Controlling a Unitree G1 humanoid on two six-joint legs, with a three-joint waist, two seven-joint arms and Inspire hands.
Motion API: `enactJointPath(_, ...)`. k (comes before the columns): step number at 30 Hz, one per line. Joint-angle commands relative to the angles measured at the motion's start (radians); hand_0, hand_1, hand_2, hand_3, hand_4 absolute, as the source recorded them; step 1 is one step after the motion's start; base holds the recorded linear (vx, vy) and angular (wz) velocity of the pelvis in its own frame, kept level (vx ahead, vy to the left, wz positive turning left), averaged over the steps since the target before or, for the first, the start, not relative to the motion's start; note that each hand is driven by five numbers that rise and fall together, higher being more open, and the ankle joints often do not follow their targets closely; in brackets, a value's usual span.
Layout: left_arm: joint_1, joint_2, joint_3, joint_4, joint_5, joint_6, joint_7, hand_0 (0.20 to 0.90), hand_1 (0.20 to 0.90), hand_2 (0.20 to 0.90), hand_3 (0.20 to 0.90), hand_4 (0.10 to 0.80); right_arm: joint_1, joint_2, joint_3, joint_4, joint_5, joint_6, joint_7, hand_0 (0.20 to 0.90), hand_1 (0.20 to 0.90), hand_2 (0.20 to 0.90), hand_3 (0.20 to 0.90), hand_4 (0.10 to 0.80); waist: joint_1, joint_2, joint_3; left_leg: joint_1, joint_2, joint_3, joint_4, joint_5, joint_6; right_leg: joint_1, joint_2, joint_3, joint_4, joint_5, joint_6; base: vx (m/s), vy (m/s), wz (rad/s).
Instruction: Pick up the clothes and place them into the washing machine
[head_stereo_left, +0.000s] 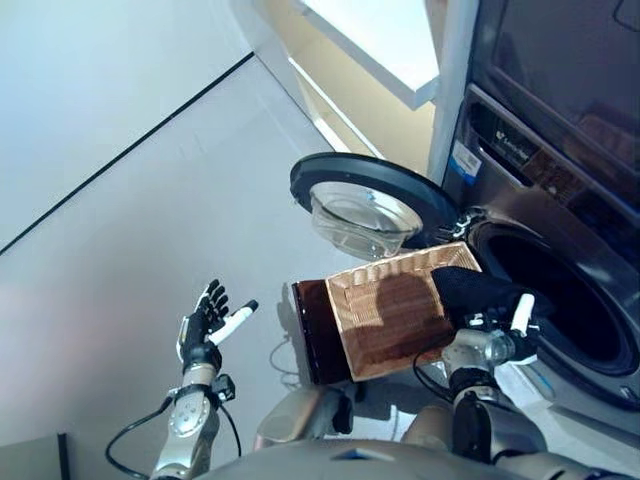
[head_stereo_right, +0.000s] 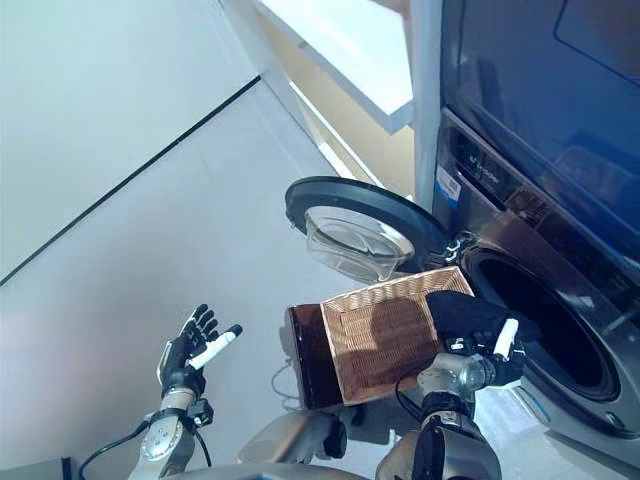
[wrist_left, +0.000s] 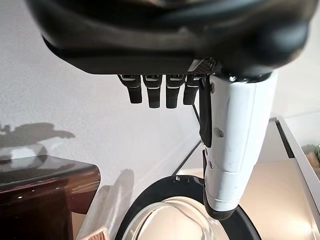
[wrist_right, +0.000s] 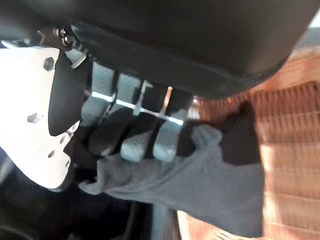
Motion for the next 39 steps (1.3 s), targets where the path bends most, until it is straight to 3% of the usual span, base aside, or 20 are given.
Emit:
enactJointPath(1,-0.026,0.030,0.016,-0.090,0.006,-0.122,0.022,0.900,0.900,0.900,0.900,0.800,-0.135,-0.221,-0.034,-0.056,-0.149,-0.077,-0.058,0.200,0.200,0.200,0.200,0.300,0.038,0.029,0.002,-0.103,0.013,-0.068,0.070,-0.031,-0.083,-0.042,0.003,0.009,0.099,-0.087,-0.051,-0.072,-0.032,-0.07)
enactJointPath(5,-0.036,0.071,-0.017,-0.124,0.028,-0.124,0.045,0.900,0.900,0.900,0.900,0.800,-0.397,-0.477,0.033,0.013,-0.157,-0.065,-0.114,0.200,0.200,0.200,0.200,0.300,0.091,0.077,0.022,-0.135,0.005,-0.071,0.061,-0.003,-0.086,-0.102,0.000,0.021,0.125,-0.078,-0.057,-0.082,-0.005,-0.01)
enactJointPath(8,-0.036,0.078,-0.027,-0.139,0.026,-0.118,0.047,0.900,0.900,0.900,0.900,0.800,-0.470,-0.571,0.100,0.058,-0.163,-0.026,-0.093,0.200,0.200,0.200,0.200,0.300,0.108,0.087,0.007,-0.138,0.006,-0.061,0.032,0.013,-0.091,-0.123,0.003,0.034,0.129,-0.079,-0.059,0.041,0.024,0.04)
enactJointPath(9,-0.046,0.077,-0.032,-0.127,0.024,-0.115,0.049,0.900,0.900,0.900,0.900,0.800,-0.479,-0.582,0.133,0.060,-0.155,-0.002,-0.058,0.900,0.900,0.900,0.900,0.800,0.107,0.084,-0.001,-0.133,0.003,-0.058,0.018,0.010,-0.095,-0.125,0.003,0.037,0.130,-0.088,-0.059,0.025,0.020,-0.10)
enactJointPath(12,-0.054,0.065,-0.026,-0.126,0.019,-0.114,0.051,0.900,0.900,0.900,0.900,0.800,-0.486,-0.590,0.161,0.116,-0.124,0.029,-0.002,0.900,0.900,0.900,0.900,0.800,0.104,0.087,-0.007,-0.135,0.006,-0.052,0.006,0.022,-0.096,-0.135,0.007,0.045,0.125,-0.073,-0.061,0.047,0.023,-0.11)
enactJointPath(21,-0.044,0.028,0.001,-0.122,-0.006,-0.118,0.047,0.900,0.900,0.900,0.900,0.800,-0.385,-0.465,0.104,0.121,-0.109,0.021,0.029,0.900,0.900,0.900,0.900,0.800,0.090,0.082,-0.034,-0.130,0.011,-0.048,0.006,0.012,-0.096,-0.124,0.009,0.044,0.114,-0.076,-0.065,0.015,0.005,-0.02)
enactJointPath(31,-0.036,0.009,0.021,-0.111,0.001,-0.105,0.027,0.900,0.900,0.900,0.900,0.800,-0.222,-0.297,0.145,0.200,-0.129,0.096,0.086,0.900,0.900,0.900,0.900,0.800,0.073,0.039,-0.030,-0.122,0.020,-0.044,0.012,0.008,-0.100,-0.091,0.016,0.036,0.082,-0.063,-0.066,-0.002,-0.004,-0.01)
enactJointPath(34,-0.025,0.001,0.036,-0.123,0.003,-0.095,0.002,0.900,0.900,0.900,0.900,0.800,-0.174,-0.242,0.218,0.261,-0.176,0.165,0.127,0.900,0.900,0.900,0.900,0.800,0.072,0.015,-0.025,-0.129,0.023,-0.040,0.016,0.010,-0.101,-0.085,0.020,0.034,0.062,-0.050,-0.067,-0.043,-0.022,0.00)
enactJointPath(39,-0.018,-0.012,0.047,-0.129,-0.003,-0.089,-0.015,0.900,0.900,0.900,0.900,0.800,-0.116,-0.140,0.267,0.215,-0.153,0.170,0.184,0.900,0.900,0.900,0.900,0.800,0.065,-0.007,-0.009,-0.139,0.027,-0.036,0.023,0.013,-0.101,-0.091,0.025,0.039,0.058,-0.042,-0.070,-0.030,-0.006,0.01)
